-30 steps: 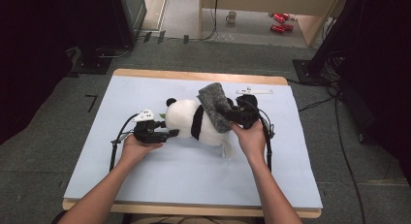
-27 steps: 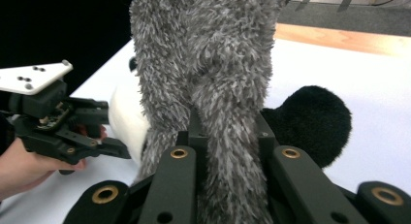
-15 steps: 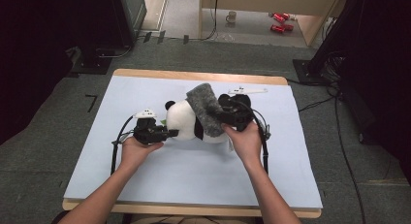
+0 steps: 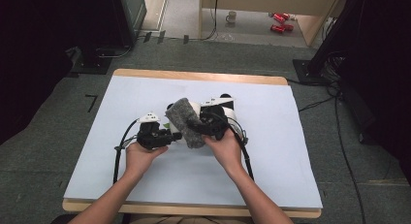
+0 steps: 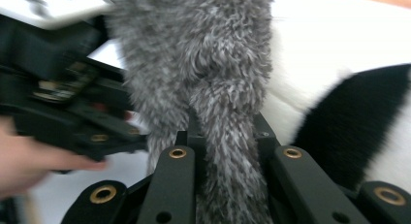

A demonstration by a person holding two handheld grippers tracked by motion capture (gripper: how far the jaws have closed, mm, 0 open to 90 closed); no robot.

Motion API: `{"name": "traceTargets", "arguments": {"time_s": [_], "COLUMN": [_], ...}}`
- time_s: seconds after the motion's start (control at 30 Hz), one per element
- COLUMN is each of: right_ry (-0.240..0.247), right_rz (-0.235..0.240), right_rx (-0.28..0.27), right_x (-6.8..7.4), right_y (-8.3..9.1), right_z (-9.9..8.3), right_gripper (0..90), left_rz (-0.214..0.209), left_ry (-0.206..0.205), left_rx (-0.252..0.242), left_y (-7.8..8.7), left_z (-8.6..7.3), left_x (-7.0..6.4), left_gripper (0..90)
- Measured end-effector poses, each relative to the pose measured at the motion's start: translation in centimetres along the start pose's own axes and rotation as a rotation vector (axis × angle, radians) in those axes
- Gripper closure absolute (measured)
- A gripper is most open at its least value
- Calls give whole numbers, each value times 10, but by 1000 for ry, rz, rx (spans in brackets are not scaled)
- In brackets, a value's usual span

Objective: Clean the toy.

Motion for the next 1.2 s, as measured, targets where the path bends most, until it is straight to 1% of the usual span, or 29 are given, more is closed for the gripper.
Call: {"name": "traceTargets", "arguments": {"time_s": [0.1,0.17,0.2,0.23,0.3,0.33,0.4,0.43,0.57,0.67,0.73,0.77,0.87,1.07,1.17,1.2], "right_ry": [-14,-10,-18,-18,-37,-42,-54,-60,-82,-90,-82,-78,-102,-141,-158,-157], "right_rz": [4,-21,-37,-42,-51,-54,-64,-68,-81,-89,-104,-116,-132,-167,-203,-223], "right_rx": [-1,-1,2,1,-2,-10,-18,-22,-38,-46,-54,-60,-75,-91,-92,-89], "right_x": [-11,-16,-18,-22,-28,-31,-35,-37,-45,-52,-56,-59,-68,-83,-92,-95], "right_y": [-3,-1,1,3,8,11,16,19,29,36,40,43,50,61,66,68], "right_z": [-4,-4,-3,-3,-3,-2,-1,0,2,2,2,2,1,-2,-6,-7], "right_gripper": [779,779,780,782,785,786,787,787,787,786,786,786,786,785,786,786], "left_rz": [2,2,0,-5,-20,-19,-9,-2,0,-3,1,4,0,-7,-4,-5], "left_ry": [17,36,36,37,64,71,59,44,24,13,-14,-15,-17,-5,-6,-2], "left_rx": [3,4,5,7,12,14,20,22,33,38,43,44,45,49,51,54], "left_y": [-2,-3,-3,-4,-4,-4,-4,-5,-5,-5,-5,-5,-6,-6,-6,-6], "left_z": [-2,-1,-1,-1,0,0,1,1,3,4,4,5,6,7,7,7], "left_x": [5,8,10,13,17,18,20,20,23,24,25,25,27,30,30,31], "left_gripper": [672,675,677,679,681,681,683,684,688,688,688,688,689,688,688,688]}}
Point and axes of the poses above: each handheld gripper's, and its own axes: y roughly backward along the jaws, z roughly out of its top, x roughly to its left, the point moved 1 cm from there along -y, roughly forward along the jaws, and after that the axes turned 7 degrees about -x, right-handed, at the moved point
